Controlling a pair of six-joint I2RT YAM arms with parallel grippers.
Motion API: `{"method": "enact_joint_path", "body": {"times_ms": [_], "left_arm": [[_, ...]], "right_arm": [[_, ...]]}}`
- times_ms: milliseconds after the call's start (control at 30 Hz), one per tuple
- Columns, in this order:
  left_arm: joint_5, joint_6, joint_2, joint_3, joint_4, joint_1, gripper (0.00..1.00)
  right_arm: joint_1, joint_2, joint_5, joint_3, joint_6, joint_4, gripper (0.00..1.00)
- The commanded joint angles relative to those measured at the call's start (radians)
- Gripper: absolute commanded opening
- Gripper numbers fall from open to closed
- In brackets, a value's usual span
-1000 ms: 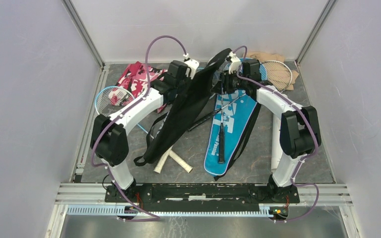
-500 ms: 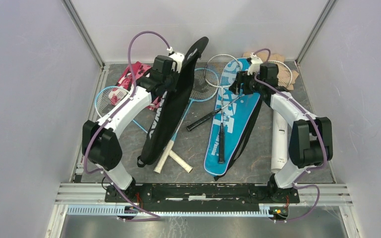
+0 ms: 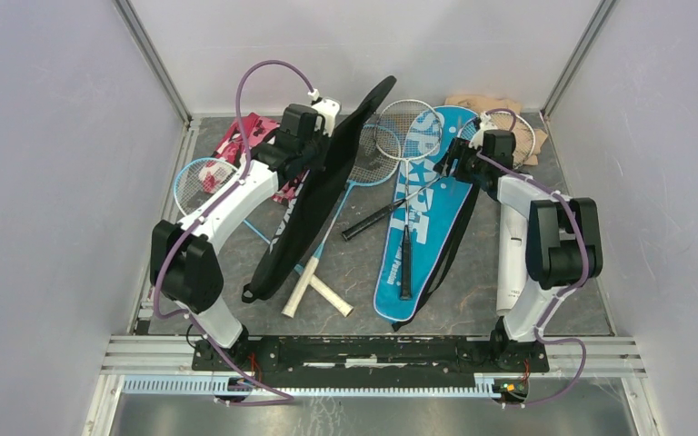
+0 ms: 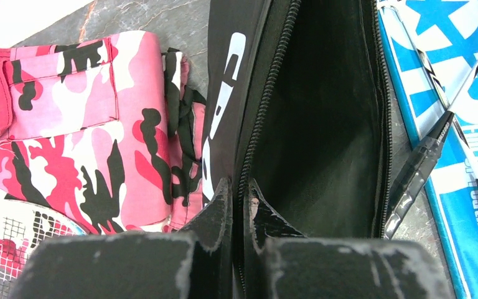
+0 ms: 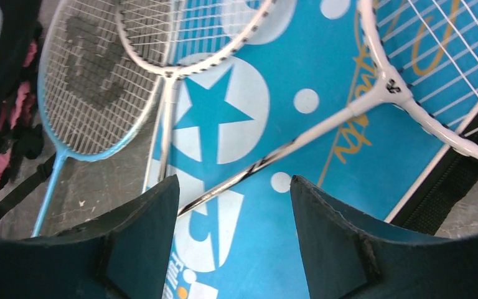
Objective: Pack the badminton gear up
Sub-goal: Pick up the racket from the center of the board.
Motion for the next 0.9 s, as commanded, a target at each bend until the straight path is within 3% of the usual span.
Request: {"method": "enact_joint_path", "body": {"times_ms": [0, 433, 867], "left_arm": [[0.022, -0.034, -0.035, -0.001, 0.068, 0.000, 0.02], [0.049, -0.031, -0.032, -0.015, 0.085, 0.001, 0.02], [0.073, -0.037, -0.019, -0.013, 0.082, 0.001, 0.02]], "right_arm": [[-0.028, 0.052, 0.015, 0.031, 0.061, 0.065, 0.71], [-0.083, 0.178, -0.081, 0.057, 0.155, 0.146, 0.64], [-0.118, 0.295, -0.228, 0.056, 0.310, 0.341, 0.48]]}}
